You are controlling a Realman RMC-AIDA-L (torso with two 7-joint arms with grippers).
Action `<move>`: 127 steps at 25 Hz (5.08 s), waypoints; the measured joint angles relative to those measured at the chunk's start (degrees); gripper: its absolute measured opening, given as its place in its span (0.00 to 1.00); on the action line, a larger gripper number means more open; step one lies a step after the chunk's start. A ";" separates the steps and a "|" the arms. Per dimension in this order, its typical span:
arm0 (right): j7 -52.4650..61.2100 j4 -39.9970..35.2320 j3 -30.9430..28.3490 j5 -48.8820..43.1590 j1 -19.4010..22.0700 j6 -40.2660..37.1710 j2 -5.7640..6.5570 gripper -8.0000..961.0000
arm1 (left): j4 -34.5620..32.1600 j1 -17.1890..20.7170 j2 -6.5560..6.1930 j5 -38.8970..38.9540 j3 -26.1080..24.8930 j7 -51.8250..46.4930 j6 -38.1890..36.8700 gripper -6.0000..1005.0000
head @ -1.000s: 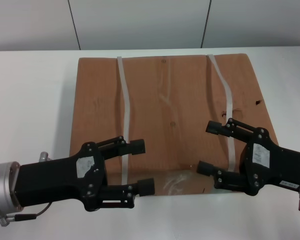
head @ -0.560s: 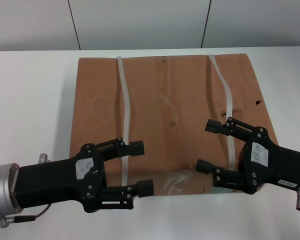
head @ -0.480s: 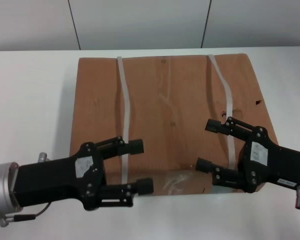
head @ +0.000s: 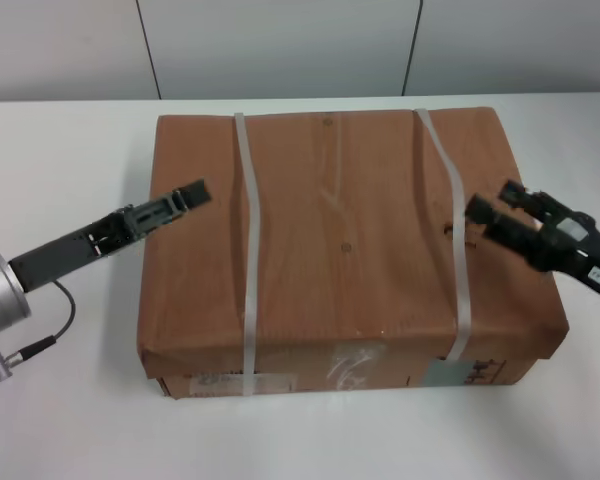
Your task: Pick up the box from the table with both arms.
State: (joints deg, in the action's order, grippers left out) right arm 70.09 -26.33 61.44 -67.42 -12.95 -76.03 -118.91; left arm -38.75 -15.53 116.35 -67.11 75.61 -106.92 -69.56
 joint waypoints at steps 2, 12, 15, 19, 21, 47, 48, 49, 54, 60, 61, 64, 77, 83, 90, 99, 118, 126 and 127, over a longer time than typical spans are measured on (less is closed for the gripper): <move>1.80 2.60 0.00 3.42 -0.40 2.00 -0.01 0.85 | 4.01 -1.99 -0.06 0.05 -1.37 -1.04 0.41 0.83; 5.65 9.65 2.63 5.88 -6.20 8.90 -0.13 0.83 | 9.77 -6.27 0.39 -1.22 -0.90 -1.16 2.39 0.81; 7.20 9.89 5.01 5.84 -7.61 11.23 -0.17 0.83 | 11.47 -7.58 0.49 -1.34 -0.43 -1.54 3.59 0.80; 8.57 9.90 8.43 5.85 -9.21 12.81 -0.18 0.82 | 13.18 -9.60 0.49 -2.01 1.91 -1.69 3.84 0.80; 8.64 9.90 9.71 5.85 -9.83 12.94 -0.18 0.82 | 13.39 -10.51 0.48 -2.20 3.90 -1.75 3.87 0.79; 8.71 9.74 15.02 5.97 -11.69 14.51 -0.18 0.67 | 13.54 -13.33 0.73 -1.15 12.48 -2.62 10.03 0.68; 8.66 9.75 15.01 6.05 -11.67 14.51 -0.18 0.62 | 13.54 -13.25 0.74 -1.02 12.46 -2.62 10.22 0.66; 8.63 9.81 14.94 6.11 -11.67 14.51 -0.18 0.57 | 13.54 -13.20 0.75 -0.87 12.45 -2.62 10.36 0.64; 8.78 9.96 14.53 6.23 -11.65 15.77 -0.18 0.24 | 13.53 -13.16 0.78 -0.83 12.46 -2.46 10.60 0.54; 8.86 9.99 14.42 6.25 -11.65 15.99 -0.18 0.11 | 13.52 -13.17 0.81 -0.83 12.49 -2.23 10.72 0.24; 8.86 9.99 14.42 6.25 -11.65 16.00 -0.18 0.11 | 13.52 -13.18 0.81 -0.83 12.51 -2.22 10.88 0.23; 8.81 9.99 14.41 6.32 -11.65 16.01 -0.18 0.11 | 13.52 -13.19 0.81 -0.83 12.60 -2.20 11.31 0.19; 8.57 9.65 14.38 6.34 -11.59 16.06 -0.18 0.11 | 13.13 -13.08 0.70 -0.19 12.54 -2.50 10.93 0.11; 8.75 7.33 14.32 6.39 -11.49 15.53 -0.18 0.11 | 9.38 -12.68 0.63 -0.08 12.43 -2.54 10.11 0.11; 8.57 5.29 14.31 6.40 -11.32 12.87 -0.17 0.11 | 4.12 -12.38 0.72 -0.12 11.96 -2.46 10.16 0.12; 8.49 -1.43 14.34 6.75 -7.78 11.06 -0.20 0.11 | 2.21 -11.14 0.65 2.72 12.21 -2.20 9.29 0.11; 7.49 -3.54 12.65 7.77 -6.69 10.86 0.08 0.11 | 1.59 -10.30 0.33 4.48 11.76 -1.85 6.11 0.11; 6.82 -4.18 12.65 7.82 -6.29 10.80 0.00 0.11 | -0.37 -9.21 0.28 4.48 11.75 -1.73 6.11 0.11; 6.82 -4.18 12.65 7.83 -6.29 10.80 0.00 0.11 | -0.39 -9.19 0.28 4.48 11.75 -1.73 6.10 0.11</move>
State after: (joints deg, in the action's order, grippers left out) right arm 76.90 -30.51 74.09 -59.59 -19.24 -65.22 -118.92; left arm -39.14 -24.72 116.63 -62.62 87.36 -108.65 -63.46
